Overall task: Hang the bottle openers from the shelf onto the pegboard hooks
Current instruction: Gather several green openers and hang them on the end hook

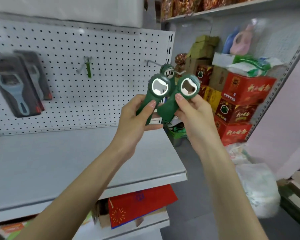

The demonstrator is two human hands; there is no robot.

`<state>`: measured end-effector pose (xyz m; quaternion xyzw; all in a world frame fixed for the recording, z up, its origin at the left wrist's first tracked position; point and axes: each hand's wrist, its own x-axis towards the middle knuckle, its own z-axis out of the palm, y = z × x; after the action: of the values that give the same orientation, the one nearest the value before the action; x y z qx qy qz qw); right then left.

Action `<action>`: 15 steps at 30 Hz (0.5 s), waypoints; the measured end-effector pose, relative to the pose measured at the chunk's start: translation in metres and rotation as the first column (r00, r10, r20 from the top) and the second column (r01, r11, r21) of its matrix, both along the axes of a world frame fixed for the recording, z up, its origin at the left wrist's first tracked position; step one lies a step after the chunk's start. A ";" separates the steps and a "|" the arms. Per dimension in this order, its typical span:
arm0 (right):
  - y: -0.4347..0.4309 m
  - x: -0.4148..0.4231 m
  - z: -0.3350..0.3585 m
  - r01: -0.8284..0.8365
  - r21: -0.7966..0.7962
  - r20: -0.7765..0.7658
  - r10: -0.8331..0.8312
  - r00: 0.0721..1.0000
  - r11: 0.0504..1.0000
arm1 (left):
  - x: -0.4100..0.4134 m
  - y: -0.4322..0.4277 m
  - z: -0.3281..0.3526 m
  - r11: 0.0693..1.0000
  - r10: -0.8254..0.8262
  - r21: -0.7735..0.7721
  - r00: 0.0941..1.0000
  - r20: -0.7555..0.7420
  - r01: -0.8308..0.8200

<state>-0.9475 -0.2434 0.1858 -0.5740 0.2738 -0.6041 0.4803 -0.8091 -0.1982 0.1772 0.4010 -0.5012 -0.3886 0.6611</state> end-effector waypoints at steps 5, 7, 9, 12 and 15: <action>-0.036 -0.029 0.020 -0.129 0.043 -0.211 0.135 0.968 0.991 | -0.001 -0.015 0.011 0.987 0.158 0.022 0.986 -0.053 -0.157; -0.053 -0.038 0.027 -0.165 -0.003 -0.321 0.155 0.934 0.986 | -0.004 -0.019 0.010 0.979 0.203 0.009 0.977 -0.064 -0.203; -0.068 -0.043 0.032 -0.204 -0.017 -0.360 0.185 0.914 0.979 | -0.007 -0.022 0.009 0.972 0.234 -0.001 0.969 -0.076 -0.235; -0.086 -0.049 0.032 -0.215 -0.005 -0.375 0.198 0.906 0.977 | -0.013 -0.025 0.006 0.962 0.271 0.008 0.958 -0.093 -0.272; -0.096 -0.053 0.027 -0.213 0.021 -0.349 0.207 0.914 0.977 | -0.020 -0.029 0.003 0.956 0.295 0.030 0.952 -0.086 -0.293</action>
<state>-1.0005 -0.3397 0.2124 -0.7021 0.2862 -0.4401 0.4811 -0.8295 -0.2272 0.1805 0.4589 -0.4024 -0.3079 0.7298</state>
